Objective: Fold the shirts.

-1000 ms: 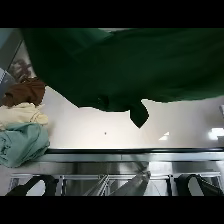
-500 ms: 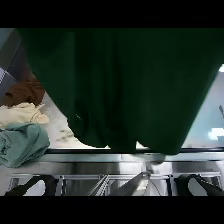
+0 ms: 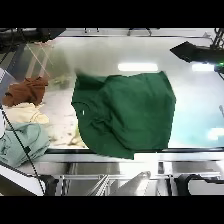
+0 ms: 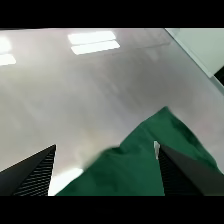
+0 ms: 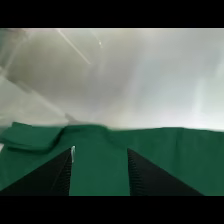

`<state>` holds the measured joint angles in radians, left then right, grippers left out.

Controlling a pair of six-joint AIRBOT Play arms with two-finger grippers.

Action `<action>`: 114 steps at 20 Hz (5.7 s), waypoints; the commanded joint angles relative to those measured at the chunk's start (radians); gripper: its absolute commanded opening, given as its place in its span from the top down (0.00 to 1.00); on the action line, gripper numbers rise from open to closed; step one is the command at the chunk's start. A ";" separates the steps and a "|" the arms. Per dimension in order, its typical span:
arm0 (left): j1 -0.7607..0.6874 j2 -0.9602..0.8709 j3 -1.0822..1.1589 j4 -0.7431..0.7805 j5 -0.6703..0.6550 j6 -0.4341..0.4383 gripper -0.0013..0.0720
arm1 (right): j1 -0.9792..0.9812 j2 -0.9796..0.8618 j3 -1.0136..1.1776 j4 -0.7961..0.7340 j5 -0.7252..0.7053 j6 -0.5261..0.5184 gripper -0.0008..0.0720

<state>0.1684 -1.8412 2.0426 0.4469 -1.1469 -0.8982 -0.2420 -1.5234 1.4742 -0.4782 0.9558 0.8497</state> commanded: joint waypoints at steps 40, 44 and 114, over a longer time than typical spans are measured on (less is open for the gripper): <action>-0.288 0.387 -1.161 0.364 0.060 -0.314 0.95 | -0.306 0.052 -0.956 -0.285 0.351 0.272 0.46; -0.254 0.388 -1.189 0.363 0.038 -0.292 0.95 | -0.181 0.052 -0.944 -0.179 0.309 0.239 0.97; 0.012 0.154 -1.041 0.503 -0.165 -0.236 0.58 | -0.193 -0.106 -0.698 -0.363 0.364 0.089 0.97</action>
<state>0.2642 -1.6871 1.0203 0.9348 -1.4197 -1.1370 -0.4431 -1.6325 0.7784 -0.8463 1.3430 0.9413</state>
